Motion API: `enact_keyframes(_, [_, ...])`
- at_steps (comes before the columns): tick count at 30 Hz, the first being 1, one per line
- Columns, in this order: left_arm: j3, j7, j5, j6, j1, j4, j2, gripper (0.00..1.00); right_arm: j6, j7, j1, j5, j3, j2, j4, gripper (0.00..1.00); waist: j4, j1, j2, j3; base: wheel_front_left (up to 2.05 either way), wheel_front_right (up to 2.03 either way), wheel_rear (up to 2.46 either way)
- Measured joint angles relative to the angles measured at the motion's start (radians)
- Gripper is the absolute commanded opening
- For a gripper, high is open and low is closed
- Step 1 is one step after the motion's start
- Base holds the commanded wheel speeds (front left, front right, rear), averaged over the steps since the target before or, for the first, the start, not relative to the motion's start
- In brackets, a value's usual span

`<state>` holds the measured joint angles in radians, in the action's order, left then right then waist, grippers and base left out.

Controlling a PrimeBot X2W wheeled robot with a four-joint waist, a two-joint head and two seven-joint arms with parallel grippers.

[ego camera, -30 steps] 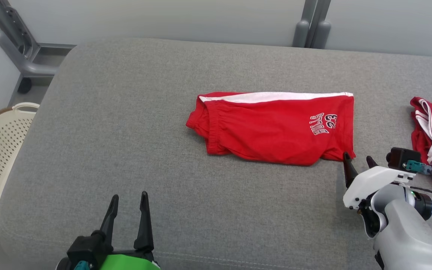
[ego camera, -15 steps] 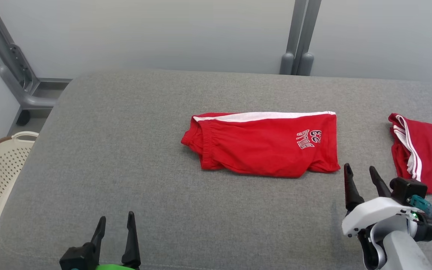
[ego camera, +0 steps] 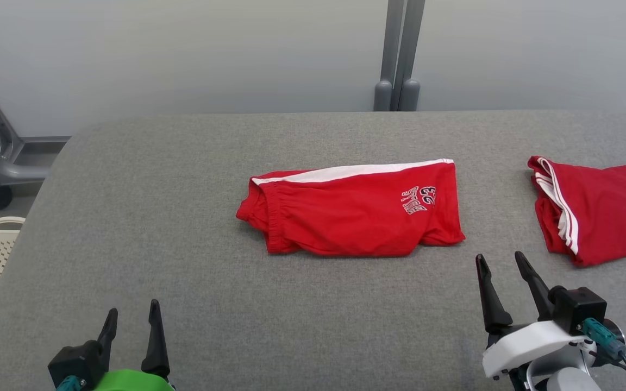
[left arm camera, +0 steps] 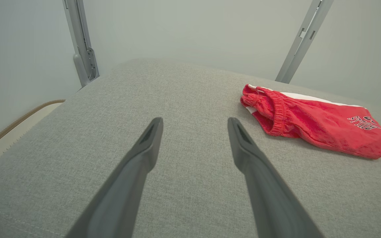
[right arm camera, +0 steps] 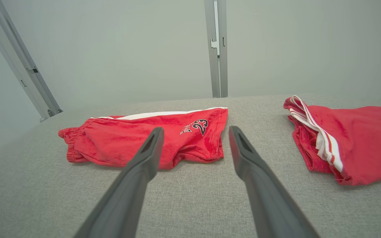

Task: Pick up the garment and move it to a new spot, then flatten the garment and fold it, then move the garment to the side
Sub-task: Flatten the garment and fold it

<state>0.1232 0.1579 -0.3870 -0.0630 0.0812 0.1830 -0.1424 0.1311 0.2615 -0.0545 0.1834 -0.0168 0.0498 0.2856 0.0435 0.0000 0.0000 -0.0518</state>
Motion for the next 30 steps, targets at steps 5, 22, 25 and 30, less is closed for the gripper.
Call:
enact_keyframes(5, [-0.015,-0.004,-0.01,-0.008,0.002,-0.013,-0.011,1.0,0.0,0.0,0.039,-0.021,-0.003,0.0,-0.028,1.0,-0.013,0.0,0.0,-0.013,0.0,0.0,0.0])
enact_keyframes(22, [-0.009,-0.031,-0.025,-0.009,0.055,-0.049,-0.04,1.0,0.0,-0.057,0.095,-0.028,-0.002,0.0,-0.057,1.0,-0.035,0.0,0.0,-0.029,0.0,0.0,0.0])
enact_keyframes(25, [-0.006,-0.035,-0.027,-0.009,0.056,-0.05,-0.041,1.0,0.0,-0.058,0.095,-0.024,-0.002,0.0,-0.058,1.0,-0.036,0.0,0.0,-0.027,0.0,0.0,0.0])
enact_keyframes(30, [-0.002,-0.038,-0.028,-0.009,0.057,-0.052,-0.048,1.0,0.0,-0.059,0.095,-0.016,-0.004,0.0,-0.058,1.0,-0.038,0.0,0.0,-0.023,0.0,0.0,0.0])
